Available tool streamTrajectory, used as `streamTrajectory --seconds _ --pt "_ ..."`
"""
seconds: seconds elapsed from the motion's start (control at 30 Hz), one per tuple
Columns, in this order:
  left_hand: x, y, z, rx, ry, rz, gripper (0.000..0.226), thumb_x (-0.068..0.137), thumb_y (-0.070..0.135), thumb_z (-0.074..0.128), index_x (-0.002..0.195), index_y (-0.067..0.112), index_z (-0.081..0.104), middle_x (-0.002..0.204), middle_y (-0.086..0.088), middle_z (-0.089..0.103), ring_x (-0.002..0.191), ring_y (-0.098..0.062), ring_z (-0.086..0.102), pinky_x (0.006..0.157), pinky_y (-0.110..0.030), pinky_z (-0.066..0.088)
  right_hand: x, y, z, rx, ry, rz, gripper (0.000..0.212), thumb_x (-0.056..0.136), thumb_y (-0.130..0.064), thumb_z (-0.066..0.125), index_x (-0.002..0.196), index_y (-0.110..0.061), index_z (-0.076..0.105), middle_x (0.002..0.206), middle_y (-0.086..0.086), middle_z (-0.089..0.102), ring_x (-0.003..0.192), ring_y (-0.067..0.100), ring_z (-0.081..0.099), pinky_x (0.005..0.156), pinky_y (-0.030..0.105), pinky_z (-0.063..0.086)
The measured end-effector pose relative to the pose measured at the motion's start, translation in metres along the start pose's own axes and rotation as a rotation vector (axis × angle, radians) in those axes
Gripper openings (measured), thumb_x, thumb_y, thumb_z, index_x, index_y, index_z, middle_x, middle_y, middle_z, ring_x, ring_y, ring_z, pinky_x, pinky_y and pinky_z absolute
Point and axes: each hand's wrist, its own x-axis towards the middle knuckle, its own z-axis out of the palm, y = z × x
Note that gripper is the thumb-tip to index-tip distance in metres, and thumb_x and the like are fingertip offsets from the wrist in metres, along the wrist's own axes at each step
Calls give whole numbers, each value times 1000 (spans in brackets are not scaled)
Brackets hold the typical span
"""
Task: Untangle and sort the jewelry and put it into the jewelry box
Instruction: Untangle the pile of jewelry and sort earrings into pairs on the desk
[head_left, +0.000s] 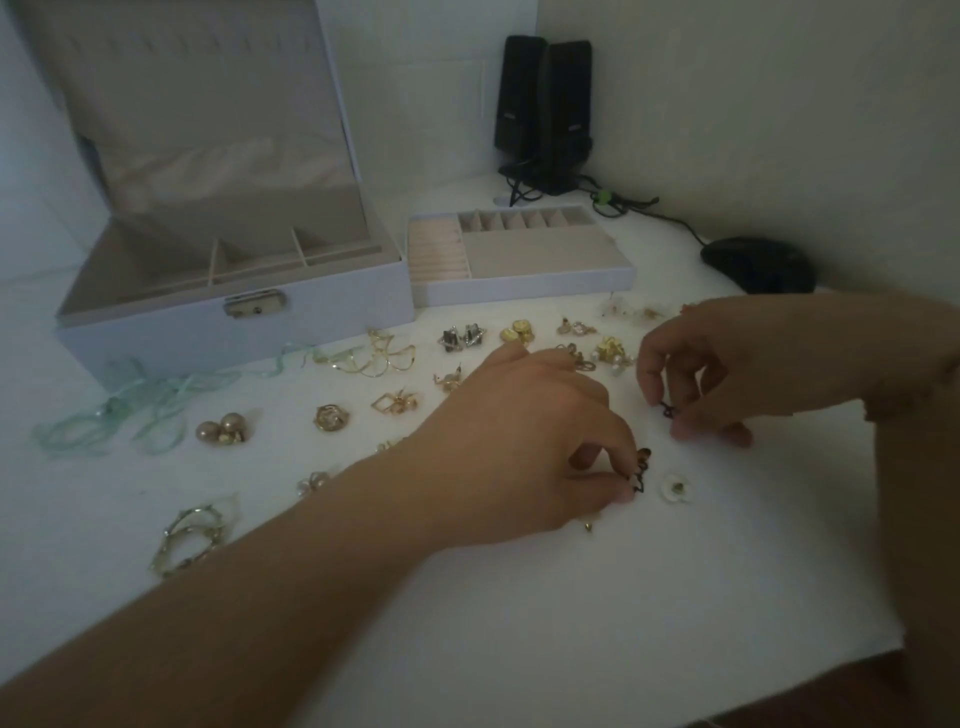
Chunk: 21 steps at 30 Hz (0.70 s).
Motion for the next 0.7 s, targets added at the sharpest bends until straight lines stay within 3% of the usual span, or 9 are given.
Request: streamTrajectory --seconds 0.23,0.33,0.4,0.5,0.63,0.7 --pt "6 -3 5 136 116 -87 13 79 48 66 78 36 71 63 16 46 71 -10 39 70 -31 30 6 -8 7 5 119 -183 21 77 -11 75 82 -25 61 78 -11 68 62 10 67 57 19 52" --pt "8 -2 7 186 158 -112 12 77 46 69 80 34 71 67 16 50 72 -10 34 71 -30 23 8 -12 10 -22 187 -279 18 77 -10 74 85 -22 64 84 -15 68 74 3 67 66 12 50" --pt "9 -3 8 213 175 -115 14 77 45 68 83 32 72 69 15 54 73 -10 33 71 -30 23 5 -14 10 7 222 -325 17 79 -11 73 85 -25 65 86 -13 68 78 4 67 69 13 51" --pt "6 -5 -1 178 210 -99 15 79 42 65 85 30 73 66 17 40 71 -11 38 69 -29 30 -8 -11 3 44 267 -377 22 75 -17 76 78 -35 63 76 -11 65 64 4 61 57 12 46" --pt "-7 -11 -22 61 74 17 16 82 44 64 87 31 73 65 17 43 68 -6 39 67 -28 34 -17 -16 3 100 -122 -211 24 71 -25 79 87 -39 66 75 0 71 53 10 58 51 14 45" --pt "-11 -10 -25 91 -24 88 22 81 51 63 87 32 72 66 17 46 70 -4 37 70 -27 33 -14 -20 6 60 -211 -107 24 73 -30 78 90 -41 65 77 2 72 50 13 57 50 16 46"
